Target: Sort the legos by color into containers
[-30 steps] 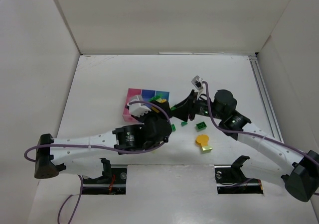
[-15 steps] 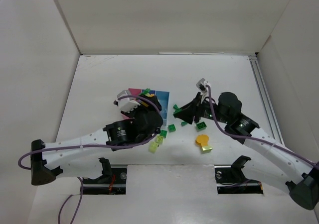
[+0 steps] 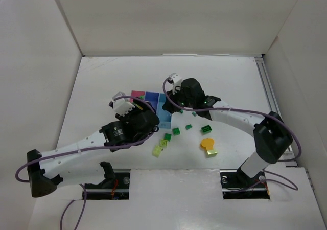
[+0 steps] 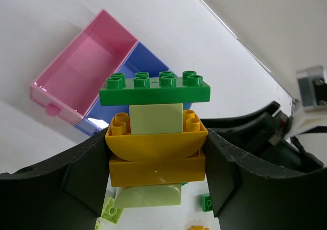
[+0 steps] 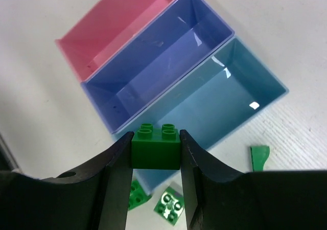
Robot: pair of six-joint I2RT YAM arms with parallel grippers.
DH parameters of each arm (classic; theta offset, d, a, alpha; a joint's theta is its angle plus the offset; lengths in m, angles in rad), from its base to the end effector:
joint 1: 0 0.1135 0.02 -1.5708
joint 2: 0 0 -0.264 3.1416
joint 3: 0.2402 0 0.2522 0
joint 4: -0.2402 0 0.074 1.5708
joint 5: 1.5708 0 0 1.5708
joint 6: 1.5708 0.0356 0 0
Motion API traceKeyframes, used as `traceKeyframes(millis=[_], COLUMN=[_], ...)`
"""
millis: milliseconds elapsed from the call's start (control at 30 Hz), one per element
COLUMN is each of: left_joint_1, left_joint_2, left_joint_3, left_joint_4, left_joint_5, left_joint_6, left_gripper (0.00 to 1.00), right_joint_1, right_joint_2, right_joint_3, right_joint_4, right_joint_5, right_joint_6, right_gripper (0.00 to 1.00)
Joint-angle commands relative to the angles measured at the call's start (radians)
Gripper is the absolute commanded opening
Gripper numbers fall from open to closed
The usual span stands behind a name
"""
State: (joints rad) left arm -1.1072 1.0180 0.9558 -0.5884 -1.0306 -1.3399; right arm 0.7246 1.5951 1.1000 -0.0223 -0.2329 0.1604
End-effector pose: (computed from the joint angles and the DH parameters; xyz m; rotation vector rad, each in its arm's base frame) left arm 0.1181 -0.1680 0.3269 -0.7297 1.7754 -0.5050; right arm 0.2678 0.2480 0.2601 -0.7437 2.0374 0.7675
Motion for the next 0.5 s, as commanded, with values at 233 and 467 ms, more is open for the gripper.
traceKeyframes(millis=[233,467], left_joint_1=[0.009,0.009], left_joint_2=[-0.033,-0.033], left_joint_3=[-0.023,-0.023], left_joint_4=[-0.007,0.041], left_joint_5=[-0.003,0.006], left_joint_6=[-0.030,-0.018], left_gripper=[0.40,0.40], right_joint_1=[0.026,0.026], right_joint_2=[0.074,-0.004], right_joint_3=[0.058,0.026], right_joint_4=[0.018,0.018], right_joint_5=[0.112,0.058], right_joint_6=[-0.030,-0.068], right_gripper=[0.53,0.76])
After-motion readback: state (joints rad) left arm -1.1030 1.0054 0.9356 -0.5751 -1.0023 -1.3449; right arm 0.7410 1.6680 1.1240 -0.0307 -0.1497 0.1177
